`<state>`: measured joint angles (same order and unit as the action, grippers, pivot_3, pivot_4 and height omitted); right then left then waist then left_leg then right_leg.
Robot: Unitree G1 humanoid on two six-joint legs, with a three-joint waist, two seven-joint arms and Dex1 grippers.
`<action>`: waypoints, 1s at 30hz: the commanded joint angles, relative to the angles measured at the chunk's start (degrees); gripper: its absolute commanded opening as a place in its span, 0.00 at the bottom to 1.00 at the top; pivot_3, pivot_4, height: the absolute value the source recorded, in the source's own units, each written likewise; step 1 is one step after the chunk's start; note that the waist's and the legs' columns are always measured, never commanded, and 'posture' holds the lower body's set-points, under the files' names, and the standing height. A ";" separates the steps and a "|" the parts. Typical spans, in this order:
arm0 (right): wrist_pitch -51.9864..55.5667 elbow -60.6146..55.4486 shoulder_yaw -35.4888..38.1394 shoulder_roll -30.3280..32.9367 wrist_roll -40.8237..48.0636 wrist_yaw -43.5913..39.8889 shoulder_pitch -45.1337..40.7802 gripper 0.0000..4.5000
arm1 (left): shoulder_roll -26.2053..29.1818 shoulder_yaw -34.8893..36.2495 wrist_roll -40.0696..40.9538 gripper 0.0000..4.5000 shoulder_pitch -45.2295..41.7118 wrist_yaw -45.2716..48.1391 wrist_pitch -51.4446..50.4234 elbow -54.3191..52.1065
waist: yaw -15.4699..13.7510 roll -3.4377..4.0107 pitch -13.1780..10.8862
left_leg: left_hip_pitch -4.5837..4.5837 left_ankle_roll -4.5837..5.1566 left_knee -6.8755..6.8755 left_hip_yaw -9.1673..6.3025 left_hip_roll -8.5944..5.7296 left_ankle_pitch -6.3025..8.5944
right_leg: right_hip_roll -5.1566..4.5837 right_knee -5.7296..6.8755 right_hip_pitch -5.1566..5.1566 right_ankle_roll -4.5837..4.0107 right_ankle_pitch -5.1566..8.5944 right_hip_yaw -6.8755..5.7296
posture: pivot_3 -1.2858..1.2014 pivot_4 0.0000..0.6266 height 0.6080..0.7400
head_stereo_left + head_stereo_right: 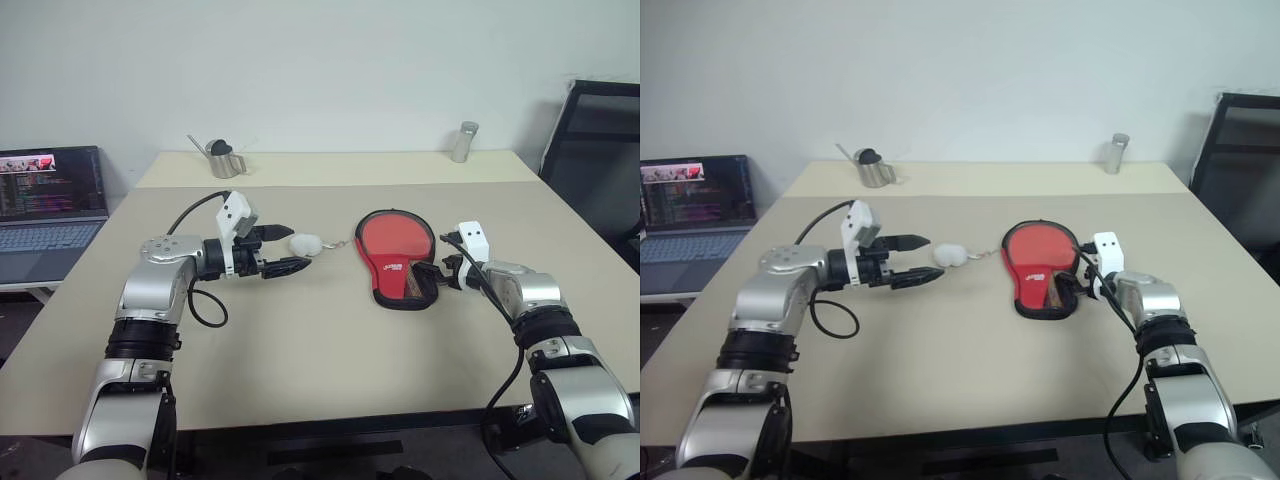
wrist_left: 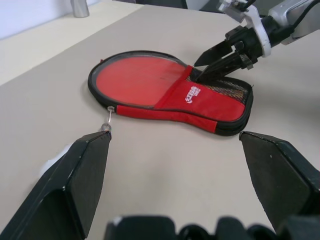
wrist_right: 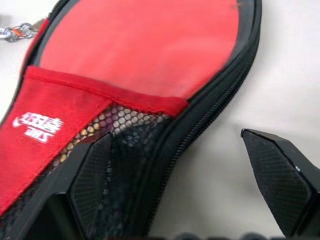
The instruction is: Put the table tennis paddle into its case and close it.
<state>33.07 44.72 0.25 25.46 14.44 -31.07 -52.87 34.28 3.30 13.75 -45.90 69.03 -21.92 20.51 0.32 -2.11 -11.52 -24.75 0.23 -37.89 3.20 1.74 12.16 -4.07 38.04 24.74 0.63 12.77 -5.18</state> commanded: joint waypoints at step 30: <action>5.75 -8.86 -1.81 -12.59 -1.58 -4.23 -0.43 0.00 | 13.53 1.51 7.49 1.00 14.00 9.54 -2.38 -12.29 | 2.23 0.05 0.01 | 0.35 -0.02 0.12 0.06 0.20 0.01 | 0.05 0.04 -0.18 -0.08 -0.04 0.14 | 0.52 0.24 1.00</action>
<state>36.92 41.27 0.28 15.10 11.39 -33.75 -53.40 46.47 2.91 19.46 -31.96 77.80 -24.27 11.16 2.54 -2.06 -11.51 -24.40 0.21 -37.77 3.26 1.96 12.16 -4.02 38.09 24.56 0.55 12.73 -5.04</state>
